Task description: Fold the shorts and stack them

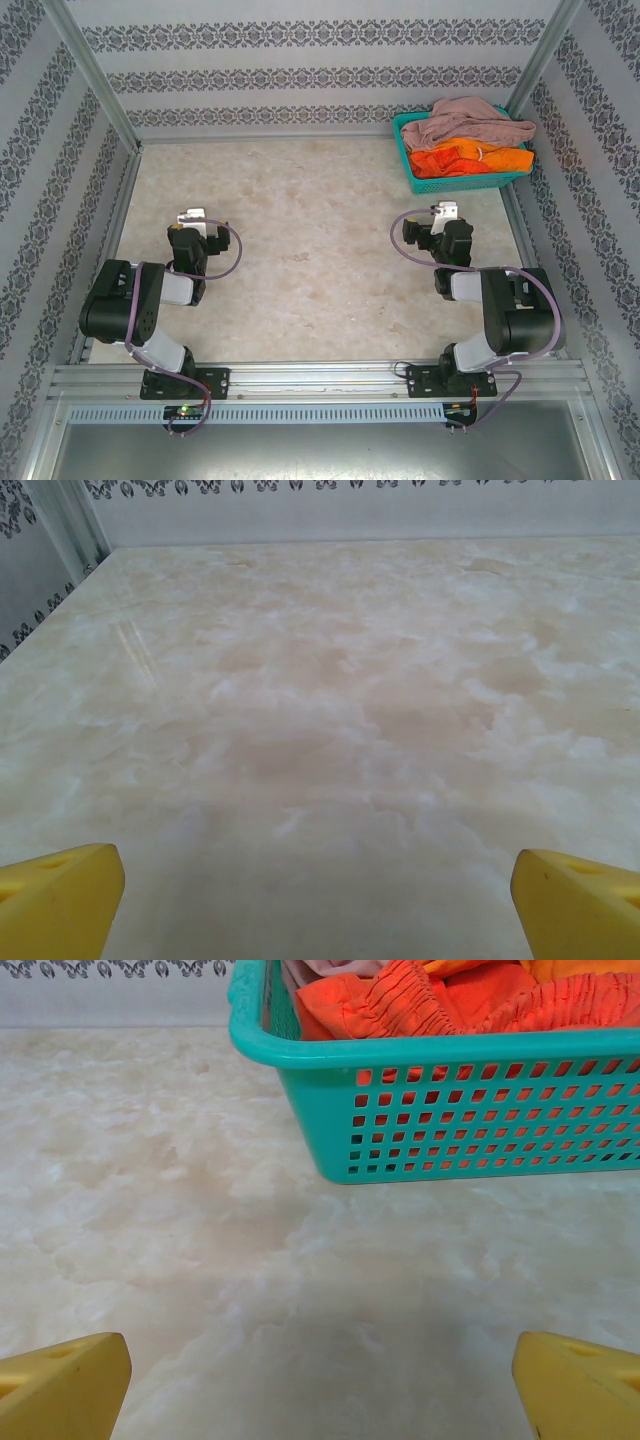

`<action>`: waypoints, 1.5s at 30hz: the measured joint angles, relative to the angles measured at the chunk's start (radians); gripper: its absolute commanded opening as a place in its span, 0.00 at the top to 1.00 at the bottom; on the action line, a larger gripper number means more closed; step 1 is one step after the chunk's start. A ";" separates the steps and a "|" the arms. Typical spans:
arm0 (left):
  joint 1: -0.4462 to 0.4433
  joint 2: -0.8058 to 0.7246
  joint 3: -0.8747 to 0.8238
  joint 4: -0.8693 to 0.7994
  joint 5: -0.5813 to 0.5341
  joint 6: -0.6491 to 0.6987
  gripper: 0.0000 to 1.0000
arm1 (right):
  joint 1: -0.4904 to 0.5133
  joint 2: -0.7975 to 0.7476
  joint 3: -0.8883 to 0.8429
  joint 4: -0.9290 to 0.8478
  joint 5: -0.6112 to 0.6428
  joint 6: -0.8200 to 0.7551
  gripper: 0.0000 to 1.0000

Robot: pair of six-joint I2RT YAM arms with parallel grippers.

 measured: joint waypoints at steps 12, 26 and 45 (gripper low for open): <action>0.000 0.000 0.000 0.000 0.000 0.000 0.00 | 0.000 0.000 0.000 0.000 0.000 0.000 0.02; 0.000 -0.266 -0.031 -0.090 -0.037 -0.010 0.00 | 0.014 -0.290 0.089 -0.294 0.005 -0.003 0.02; 0.000 -0.566 0.241 -0.721 0.297 -0.286 0.00 | -0.007 0.320 1.294 -1.032 0.140 0.076 0.14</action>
